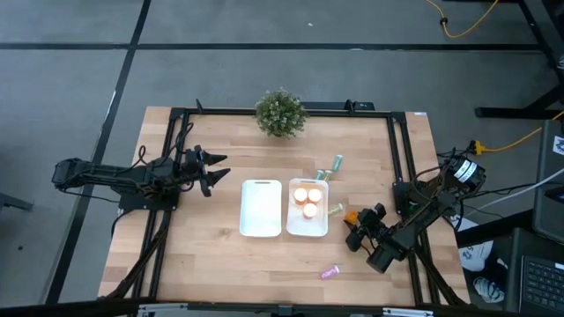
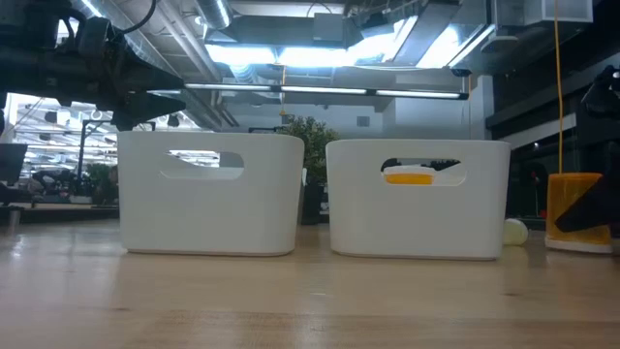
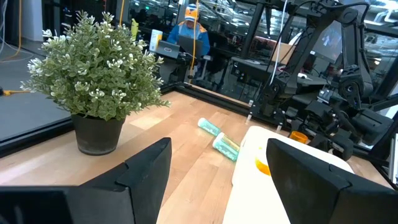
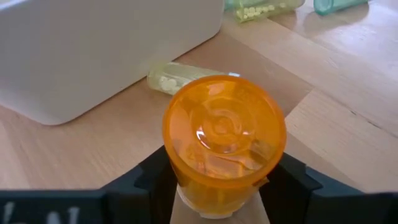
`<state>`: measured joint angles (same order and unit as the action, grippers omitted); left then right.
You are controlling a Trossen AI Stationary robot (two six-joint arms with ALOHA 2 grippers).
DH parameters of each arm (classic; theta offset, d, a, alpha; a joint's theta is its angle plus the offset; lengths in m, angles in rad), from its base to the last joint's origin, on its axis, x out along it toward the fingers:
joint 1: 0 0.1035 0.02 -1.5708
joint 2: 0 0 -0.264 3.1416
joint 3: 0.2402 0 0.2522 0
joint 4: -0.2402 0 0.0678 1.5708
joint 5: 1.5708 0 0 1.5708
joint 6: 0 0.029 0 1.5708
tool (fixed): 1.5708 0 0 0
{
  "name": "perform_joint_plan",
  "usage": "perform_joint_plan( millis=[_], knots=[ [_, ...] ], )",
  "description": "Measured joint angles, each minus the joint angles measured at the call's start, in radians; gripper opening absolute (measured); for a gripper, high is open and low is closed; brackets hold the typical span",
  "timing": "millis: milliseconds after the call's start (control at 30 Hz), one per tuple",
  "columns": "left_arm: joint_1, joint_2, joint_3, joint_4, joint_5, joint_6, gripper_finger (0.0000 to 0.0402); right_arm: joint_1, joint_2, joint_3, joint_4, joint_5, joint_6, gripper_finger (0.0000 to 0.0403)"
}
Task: Pick and place medicine bottles into bin by pill shape (circle, oval)
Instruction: Put the orange capsule bottle into the right white bin
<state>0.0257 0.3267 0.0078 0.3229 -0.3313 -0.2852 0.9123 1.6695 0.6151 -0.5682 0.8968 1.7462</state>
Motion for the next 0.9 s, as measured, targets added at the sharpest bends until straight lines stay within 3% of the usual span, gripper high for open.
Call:
perform_joint_plan(
  millis=[267,467,633,900],
  knots=[
    [0.0,0.0,0.0,0.0,0.0,0.0,0.0255,0.0,0.0,0.017,-0.014,0.003,-0.095,0.0185],
    [0.0,0.0,0.0,0.0,0.0,0.0,0.0255,0.0,0.0,0.092,-0.161,0.004,-0.244,0.0181],
    [0.0,0.0,0.0,0.0,0.0,0.0,0.0255,0.0,0.0,0.174,-0.289,0.004,-0.474,0.018],
    [0.0,0.0,0.0,0.0,0.0,0.0,0.0255,0.0,0.0,0.273,-0.406,0.002,-0.984,0.0181]
  ],
)
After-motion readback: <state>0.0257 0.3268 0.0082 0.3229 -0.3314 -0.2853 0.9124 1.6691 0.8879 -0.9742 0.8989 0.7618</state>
